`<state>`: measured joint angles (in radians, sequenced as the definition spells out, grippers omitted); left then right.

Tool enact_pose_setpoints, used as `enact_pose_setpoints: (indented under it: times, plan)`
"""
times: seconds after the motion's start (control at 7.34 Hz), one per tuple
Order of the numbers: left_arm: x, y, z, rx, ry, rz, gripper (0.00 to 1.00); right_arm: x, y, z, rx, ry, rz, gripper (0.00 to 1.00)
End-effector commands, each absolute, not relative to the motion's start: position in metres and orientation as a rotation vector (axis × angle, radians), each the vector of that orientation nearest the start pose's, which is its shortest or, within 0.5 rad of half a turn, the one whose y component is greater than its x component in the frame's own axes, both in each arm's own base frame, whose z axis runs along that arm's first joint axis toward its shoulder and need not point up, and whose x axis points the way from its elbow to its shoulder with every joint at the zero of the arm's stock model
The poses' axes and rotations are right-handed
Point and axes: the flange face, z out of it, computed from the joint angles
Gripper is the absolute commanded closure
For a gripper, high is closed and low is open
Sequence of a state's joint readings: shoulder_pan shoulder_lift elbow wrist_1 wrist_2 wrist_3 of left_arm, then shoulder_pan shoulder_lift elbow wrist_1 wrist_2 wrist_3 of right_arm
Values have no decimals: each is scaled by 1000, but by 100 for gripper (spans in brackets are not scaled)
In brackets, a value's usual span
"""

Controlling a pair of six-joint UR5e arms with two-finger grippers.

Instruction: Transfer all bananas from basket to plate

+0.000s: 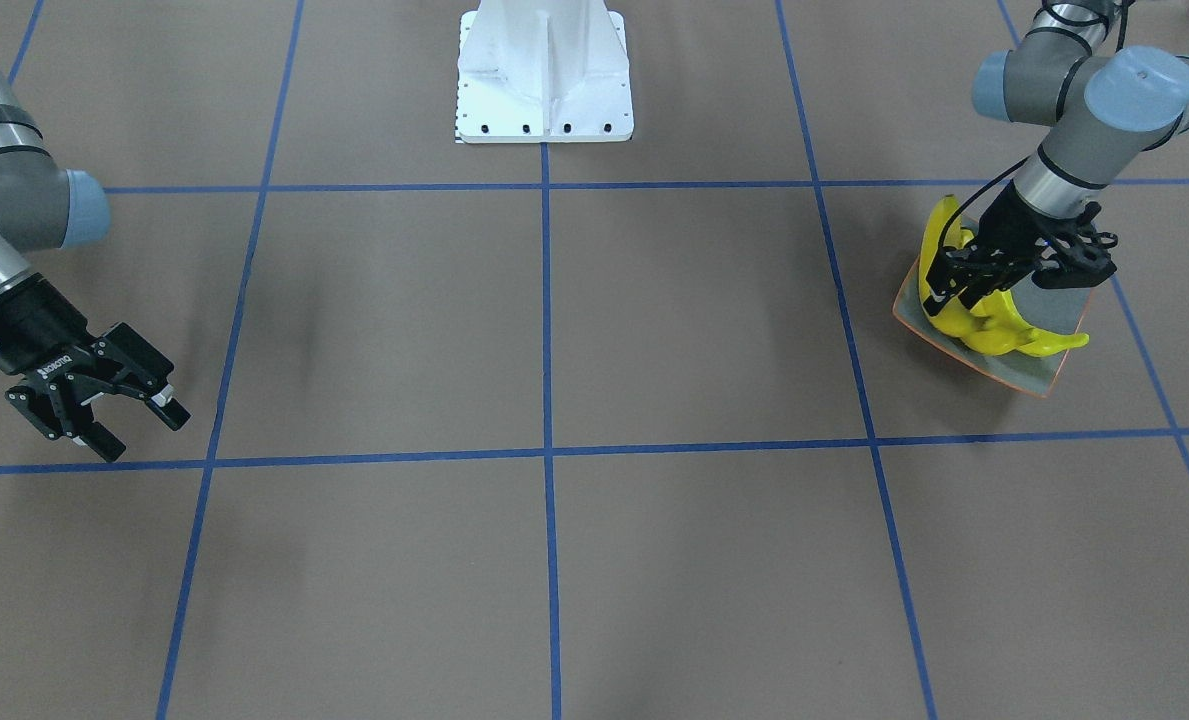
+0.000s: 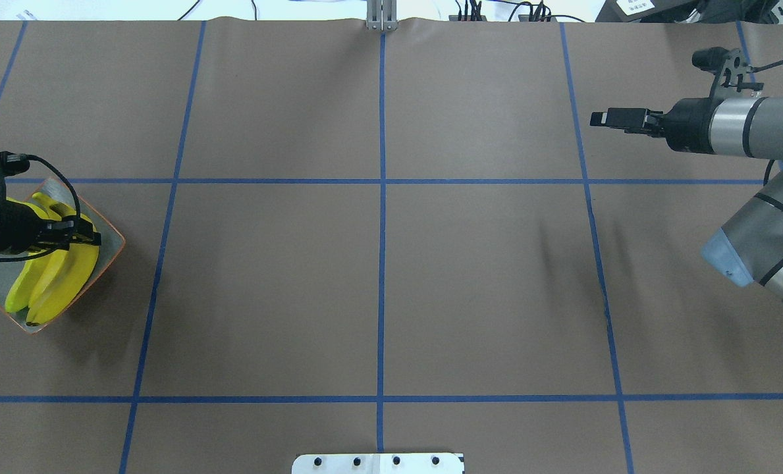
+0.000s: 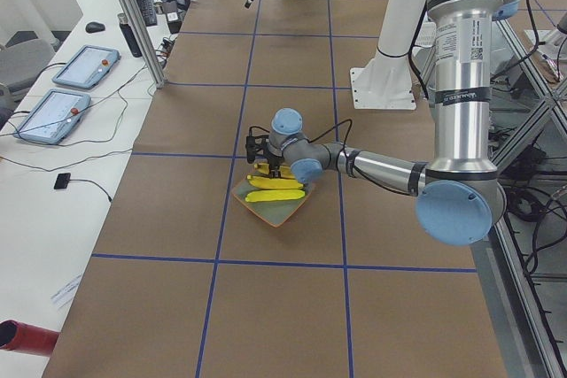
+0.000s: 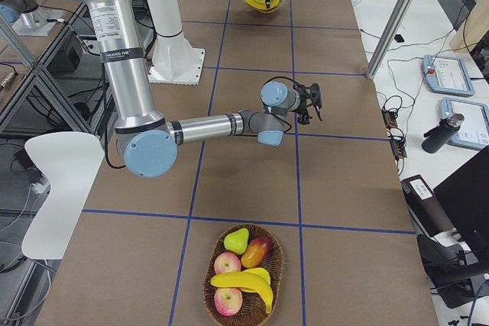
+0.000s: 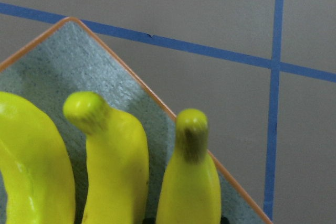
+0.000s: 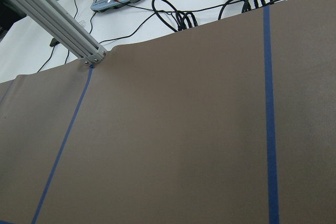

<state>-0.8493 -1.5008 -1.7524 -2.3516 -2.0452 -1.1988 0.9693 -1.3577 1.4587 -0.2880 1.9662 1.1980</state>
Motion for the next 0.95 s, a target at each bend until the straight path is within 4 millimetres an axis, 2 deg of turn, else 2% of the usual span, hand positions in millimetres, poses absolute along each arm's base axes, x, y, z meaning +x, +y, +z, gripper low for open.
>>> enact_pose_setpoints:
  times: [0.0, 0.27, 0.41, 0.55, 0.82]
  plan:
    - [248, -430, 521, 142, 974, -238, 0, -255, -539, 455, 588, -1278, 219, 0]
    - [201, -443, 494, 122, 1063, -263, 0, -255, -539, 453, 590, -1280, 218, 0]
    - [186, -444, 482, 115, 1093, -266, 0, -254, -538, 454, 589, -1277, 218, 0]
    - [187, -446, 463, 97, 1083, -274, 0, -249, -538, 460, 575, -1271, 220, 0]
    - [206, -464, 402, 110, 1095, -254, 0, -200, -556, 476, 563, -1211, 197, 0]
